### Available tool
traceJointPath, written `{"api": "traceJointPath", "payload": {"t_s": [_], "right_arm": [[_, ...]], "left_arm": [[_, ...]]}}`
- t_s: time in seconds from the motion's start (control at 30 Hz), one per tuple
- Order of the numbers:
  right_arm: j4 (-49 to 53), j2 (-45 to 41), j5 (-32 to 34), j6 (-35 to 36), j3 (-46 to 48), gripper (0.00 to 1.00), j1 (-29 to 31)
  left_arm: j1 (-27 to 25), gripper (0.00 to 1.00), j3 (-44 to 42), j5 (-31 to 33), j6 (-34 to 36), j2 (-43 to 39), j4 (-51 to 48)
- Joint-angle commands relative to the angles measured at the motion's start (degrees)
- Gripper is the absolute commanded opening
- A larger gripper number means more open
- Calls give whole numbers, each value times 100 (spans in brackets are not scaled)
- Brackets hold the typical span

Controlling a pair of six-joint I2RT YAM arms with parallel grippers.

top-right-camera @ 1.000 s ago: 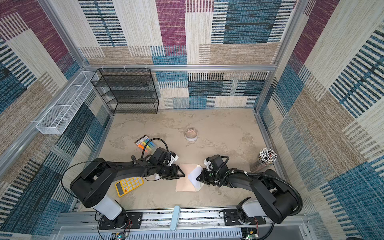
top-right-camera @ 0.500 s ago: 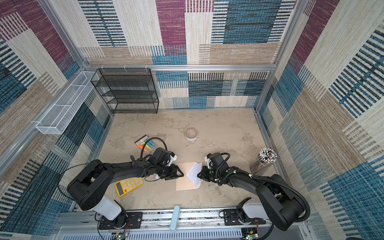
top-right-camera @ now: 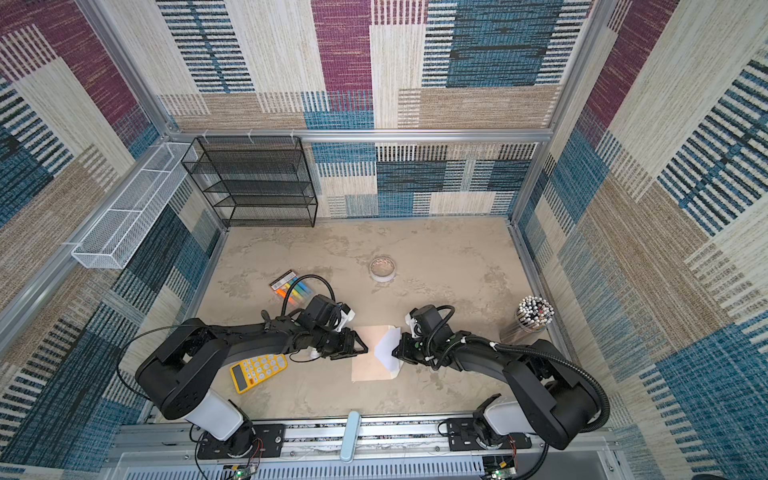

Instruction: Place the letter into the envelope and seal it

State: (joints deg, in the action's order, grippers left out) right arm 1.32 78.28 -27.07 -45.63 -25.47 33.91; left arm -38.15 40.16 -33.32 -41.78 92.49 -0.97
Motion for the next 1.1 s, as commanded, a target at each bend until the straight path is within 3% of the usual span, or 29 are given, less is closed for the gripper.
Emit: {"api": "traceJointPath", "payload": {"t_s": [0.0,0.43,0.67,0.9,1.07], "right_arm": [[-182,12,-96,-14,-71,2,19],[-515,137,-259,-87,-56,2,54],[-247,134,-9,42,-116,2,54],[68,98,291,210,-184,2,54],[96,108,274,231,-205,2,54]], "left_arm": [[3,53,-2,115,-39,-55,-100],[-34,54,70,63,-41,-81,-83],[-34,57,48,63,-58,-206,-99],[-35,64,193,157,52,-845,-589],[-9,62,136,359,184,-889,-967]]}}
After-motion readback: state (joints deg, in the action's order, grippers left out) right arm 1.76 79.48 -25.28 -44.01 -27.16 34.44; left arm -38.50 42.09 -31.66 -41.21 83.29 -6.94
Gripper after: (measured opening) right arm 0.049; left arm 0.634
